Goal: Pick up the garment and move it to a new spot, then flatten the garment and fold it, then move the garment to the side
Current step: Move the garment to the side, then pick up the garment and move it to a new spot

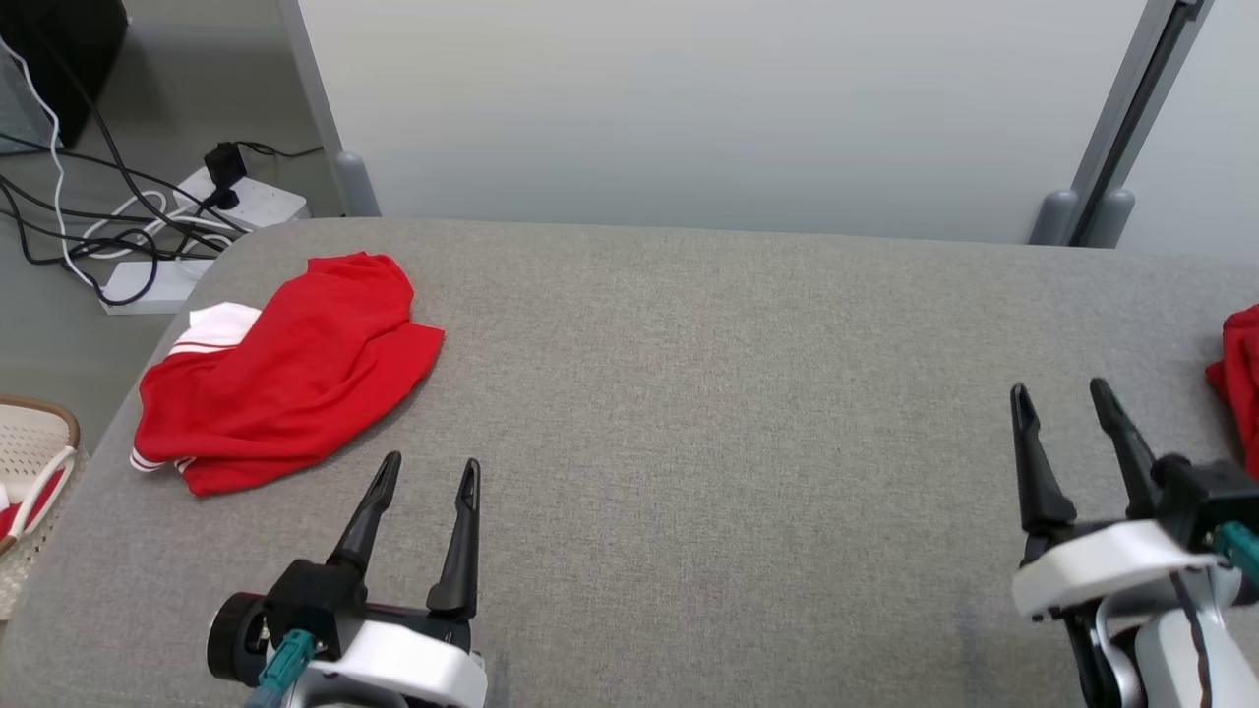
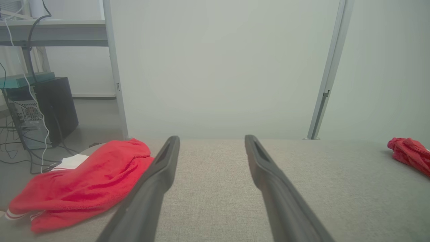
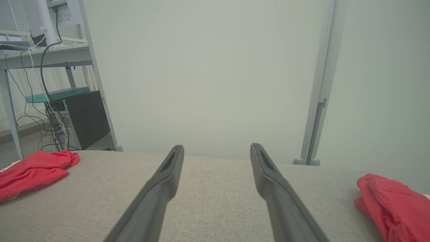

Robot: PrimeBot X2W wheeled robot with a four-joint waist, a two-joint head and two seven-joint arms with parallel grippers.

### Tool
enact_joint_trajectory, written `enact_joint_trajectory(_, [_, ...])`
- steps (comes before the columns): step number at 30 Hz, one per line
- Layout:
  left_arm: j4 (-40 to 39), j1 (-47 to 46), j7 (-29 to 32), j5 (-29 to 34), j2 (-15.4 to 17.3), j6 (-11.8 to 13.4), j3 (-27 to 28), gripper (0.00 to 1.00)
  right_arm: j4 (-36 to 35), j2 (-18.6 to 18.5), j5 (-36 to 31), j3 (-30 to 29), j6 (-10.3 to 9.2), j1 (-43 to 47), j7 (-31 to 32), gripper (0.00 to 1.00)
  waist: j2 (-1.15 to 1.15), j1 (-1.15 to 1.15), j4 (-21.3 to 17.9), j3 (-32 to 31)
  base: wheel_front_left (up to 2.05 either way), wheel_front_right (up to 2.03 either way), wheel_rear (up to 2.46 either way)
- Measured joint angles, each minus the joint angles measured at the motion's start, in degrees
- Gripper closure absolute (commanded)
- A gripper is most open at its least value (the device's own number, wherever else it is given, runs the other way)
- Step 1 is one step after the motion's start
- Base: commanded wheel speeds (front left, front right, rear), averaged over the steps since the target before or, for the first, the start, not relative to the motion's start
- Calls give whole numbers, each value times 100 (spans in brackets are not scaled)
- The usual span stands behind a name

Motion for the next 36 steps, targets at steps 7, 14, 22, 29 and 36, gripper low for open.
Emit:
enact_joint_trajectory(7, [-189, 380, 0, 56, -55, -215, 142, 0, -738, 232, -36, 13, 0, 1060, 0, 0, 0, 0, 63, -192, 0, 0, 0])
enact_joint_trajectory(14, [-242, 562, 0, 108, -70, -274, 230, 0, -1117, 334, -3, -70, 0, 1640, 0, 0, 0, 0, -2, -292, 0, 0, 0])
enact_joint_trajectory(22, [-235, 591, 0, 216, -81, -299, 291, 0, -1150, 417, -9, -131, 0, 1721, 0, 0, 0, 0, -109, -300, 0, 0, 0])
enact_joint_trajectory(29, [-229, 591, 0, 209, -82, -299, 298, 0, -1233, 424, -11, -196, 0, 1721, 0, 0, 0, 0, -93, -274, 0, 0, 0])
enact_joint_trajectory(36, [-230, 591, 0, 208, -83, -293, 298, 0, -1249, 428, -2, -167, 0, 1731, 0, 0, 0, 0, -42, -252, 0, 0, 0])
